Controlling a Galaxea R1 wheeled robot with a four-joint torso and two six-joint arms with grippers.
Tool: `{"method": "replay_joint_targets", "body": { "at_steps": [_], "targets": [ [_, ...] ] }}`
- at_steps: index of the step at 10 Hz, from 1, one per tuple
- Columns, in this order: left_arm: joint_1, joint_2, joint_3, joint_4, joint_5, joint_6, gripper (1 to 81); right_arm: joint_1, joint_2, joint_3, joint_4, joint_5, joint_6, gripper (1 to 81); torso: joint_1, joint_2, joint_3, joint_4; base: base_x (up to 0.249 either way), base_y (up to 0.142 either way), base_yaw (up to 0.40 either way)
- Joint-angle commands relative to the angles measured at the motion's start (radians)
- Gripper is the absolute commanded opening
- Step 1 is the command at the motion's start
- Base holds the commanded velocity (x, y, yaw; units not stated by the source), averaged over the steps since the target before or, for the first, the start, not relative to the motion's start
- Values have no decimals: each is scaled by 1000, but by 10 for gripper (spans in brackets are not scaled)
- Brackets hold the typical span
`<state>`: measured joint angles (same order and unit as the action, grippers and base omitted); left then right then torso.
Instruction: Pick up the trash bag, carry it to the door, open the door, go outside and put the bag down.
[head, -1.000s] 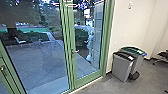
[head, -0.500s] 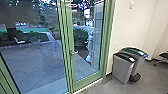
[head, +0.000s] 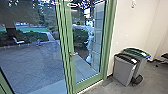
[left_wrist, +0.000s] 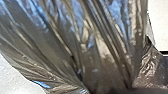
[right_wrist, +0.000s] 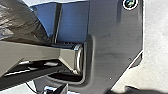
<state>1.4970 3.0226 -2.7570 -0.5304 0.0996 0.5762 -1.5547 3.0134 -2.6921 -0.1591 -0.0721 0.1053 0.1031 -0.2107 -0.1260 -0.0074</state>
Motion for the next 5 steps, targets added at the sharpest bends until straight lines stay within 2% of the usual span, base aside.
{"method": "replay_joint_targets", "body": {
  "at_steps": [1, 5],
  "targets": [
    [-45, -2, -1, 1, 71, 8, 10, 40, -2, -1, -3, -57, 1, 811, 0, 0, 0, 0, 136, 0, 0],
    [-45, -5, -1, 0, 60, 10, 10, 31, 1, -4, 0, -55, 2, 811, 0, 0, 0, 0, 131, 0, 0]
  ]
}}
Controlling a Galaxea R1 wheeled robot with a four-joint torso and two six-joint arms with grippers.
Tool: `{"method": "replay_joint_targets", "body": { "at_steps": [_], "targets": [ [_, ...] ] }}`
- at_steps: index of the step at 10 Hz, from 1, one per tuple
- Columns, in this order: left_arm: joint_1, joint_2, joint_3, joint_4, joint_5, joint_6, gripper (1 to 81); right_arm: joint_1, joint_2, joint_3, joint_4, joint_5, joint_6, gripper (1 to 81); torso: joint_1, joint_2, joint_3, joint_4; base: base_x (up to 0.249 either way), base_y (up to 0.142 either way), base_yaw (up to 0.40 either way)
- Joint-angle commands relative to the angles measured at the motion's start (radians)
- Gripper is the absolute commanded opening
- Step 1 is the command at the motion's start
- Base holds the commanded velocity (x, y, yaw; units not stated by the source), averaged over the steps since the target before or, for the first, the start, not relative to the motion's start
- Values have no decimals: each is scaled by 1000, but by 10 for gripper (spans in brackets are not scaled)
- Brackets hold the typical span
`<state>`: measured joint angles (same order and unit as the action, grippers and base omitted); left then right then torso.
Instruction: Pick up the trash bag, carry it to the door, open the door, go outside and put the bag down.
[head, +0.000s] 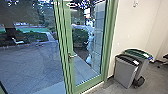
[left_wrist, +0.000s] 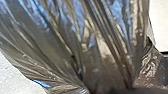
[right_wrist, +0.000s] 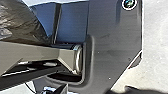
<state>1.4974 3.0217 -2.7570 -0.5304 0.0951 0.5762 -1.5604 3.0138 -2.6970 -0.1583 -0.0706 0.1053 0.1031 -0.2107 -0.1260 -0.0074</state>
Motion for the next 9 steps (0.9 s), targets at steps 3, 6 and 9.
{"method": "replay_joint_targets", "body": {
  "at_steps": [3, 6, 9],
  "targets": [
    [-45, -1, 2, 0, 64, 10, 10, 30, 6, 0, -1, -55, 2, 811, 0, 0, 0, 0, 126, 0, 0],
    [-45, 2, 2, 1, 64, 10, 10, 22, 6, 0, -1, -17, 2, 811, 0, 0, 0, 0, 126, 0, 0],
    [-45, 2, 3, 1, 64, 10, 10, 26, 6, 0, -1, -18, 4, 811, 0, 0, 0, 0, 126, 0, 0]
  ]
}}
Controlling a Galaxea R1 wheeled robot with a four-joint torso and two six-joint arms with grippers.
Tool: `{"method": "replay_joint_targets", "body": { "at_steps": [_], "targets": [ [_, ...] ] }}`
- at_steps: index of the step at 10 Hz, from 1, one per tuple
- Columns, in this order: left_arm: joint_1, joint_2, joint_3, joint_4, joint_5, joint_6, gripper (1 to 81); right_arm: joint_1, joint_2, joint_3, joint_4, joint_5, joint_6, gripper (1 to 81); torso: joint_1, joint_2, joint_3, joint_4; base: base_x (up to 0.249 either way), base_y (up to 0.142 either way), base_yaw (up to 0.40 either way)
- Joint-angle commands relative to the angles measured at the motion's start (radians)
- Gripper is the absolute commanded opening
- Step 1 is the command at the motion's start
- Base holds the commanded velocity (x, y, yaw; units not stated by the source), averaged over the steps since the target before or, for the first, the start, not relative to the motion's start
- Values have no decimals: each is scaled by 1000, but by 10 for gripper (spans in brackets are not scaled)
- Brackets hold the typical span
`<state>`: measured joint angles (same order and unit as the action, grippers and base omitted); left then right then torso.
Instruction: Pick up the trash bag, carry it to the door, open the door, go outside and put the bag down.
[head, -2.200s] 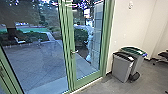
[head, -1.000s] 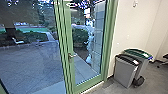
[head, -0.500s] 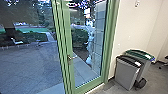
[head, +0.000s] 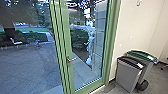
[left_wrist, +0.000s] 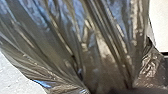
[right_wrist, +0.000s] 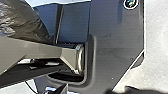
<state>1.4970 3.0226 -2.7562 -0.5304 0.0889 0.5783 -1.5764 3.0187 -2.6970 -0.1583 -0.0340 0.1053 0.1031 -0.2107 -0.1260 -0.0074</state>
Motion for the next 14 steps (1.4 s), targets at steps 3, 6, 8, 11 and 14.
{"method": "replay_joint_targets", "body": {
  "at_steps": [3, 6, 8, 11, 14],
  "targets": [
    [-45, 3, 1, 1, 71, 8, 10, 43, 2, 0, -1, -55, 4, 811, 0, 0, 0, 0, 126, 0, 0],
    [-45, 3, 3, 1, 71, 8, 10, 46, 4, 0, -3, -55, 4, 811, 0, 0, 0, 0, 126, 0, 0],
    [-45, 3, 3, 1, 71, 8, 10, 48, 4, -3, -4, -61, 4, 811, 0, 0, 0, 0, 126, 0, 0],
    [-45, 4, 3, 6, 71, 8, 10, 48, 4, -3, -4, -61, 4, 811, 0, 0, 0, 0, 126, -24, 0],
    [-45, 4, 1, 9, 71, 8, 10, 51, 4, -3, -4, -61, 4, 811, 0, 0, 0, 0, 128, -73, 0]
  ]
}}
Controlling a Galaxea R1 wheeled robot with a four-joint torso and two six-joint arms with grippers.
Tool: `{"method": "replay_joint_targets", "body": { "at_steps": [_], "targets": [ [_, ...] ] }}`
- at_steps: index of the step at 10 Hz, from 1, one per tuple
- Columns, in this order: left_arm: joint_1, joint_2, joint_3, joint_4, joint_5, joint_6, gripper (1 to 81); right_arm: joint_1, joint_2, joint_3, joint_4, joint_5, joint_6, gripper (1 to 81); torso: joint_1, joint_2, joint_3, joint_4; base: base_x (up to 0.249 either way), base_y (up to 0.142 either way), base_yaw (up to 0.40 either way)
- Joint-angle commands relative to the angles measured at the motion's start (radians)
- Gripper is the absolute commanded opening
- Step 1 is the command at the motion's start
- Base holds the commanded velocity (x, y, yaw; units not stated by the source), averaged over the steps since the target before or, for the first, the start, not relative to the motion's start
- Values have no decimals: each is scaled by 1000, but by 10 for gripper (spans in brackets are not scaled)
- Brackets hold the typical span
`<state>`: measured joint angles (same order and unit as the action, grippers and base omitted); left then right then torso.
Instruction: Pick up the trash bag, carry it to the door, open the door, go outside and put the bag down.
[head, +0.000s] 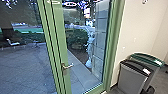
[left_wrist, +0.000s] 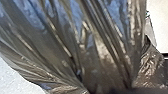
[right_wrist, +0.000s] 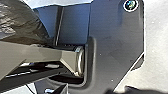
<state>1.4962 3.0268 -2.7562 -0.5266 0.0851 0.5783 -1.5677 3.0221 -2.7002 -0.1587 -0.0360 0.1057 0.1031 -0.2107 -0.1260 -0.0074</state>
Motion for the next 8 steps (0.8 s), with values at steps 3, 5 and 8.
{"method": "replay_joint_targets", "body": {
  "at_steps": [3, 5, 8],
  "targets": [
    [-44, 0, 1, 6, 74, 8, 10, 42, 0, 1, -4, -59, 3, 811, 0, 0, 0, 0, 129, -75, 0],
    [-44, 0, 0, 5, 74, 8, 10, 40, 0, 1, -4, -61, 3, 811, 0, 0, 0, 0, 129, -32, 0],
    [-44, 0, 0, 5, 74, 8, 10, 37, 0, 1, -4, -59, 3, 811, 0, 0, 0, 0, 121, 0, 0]
  ]
}}
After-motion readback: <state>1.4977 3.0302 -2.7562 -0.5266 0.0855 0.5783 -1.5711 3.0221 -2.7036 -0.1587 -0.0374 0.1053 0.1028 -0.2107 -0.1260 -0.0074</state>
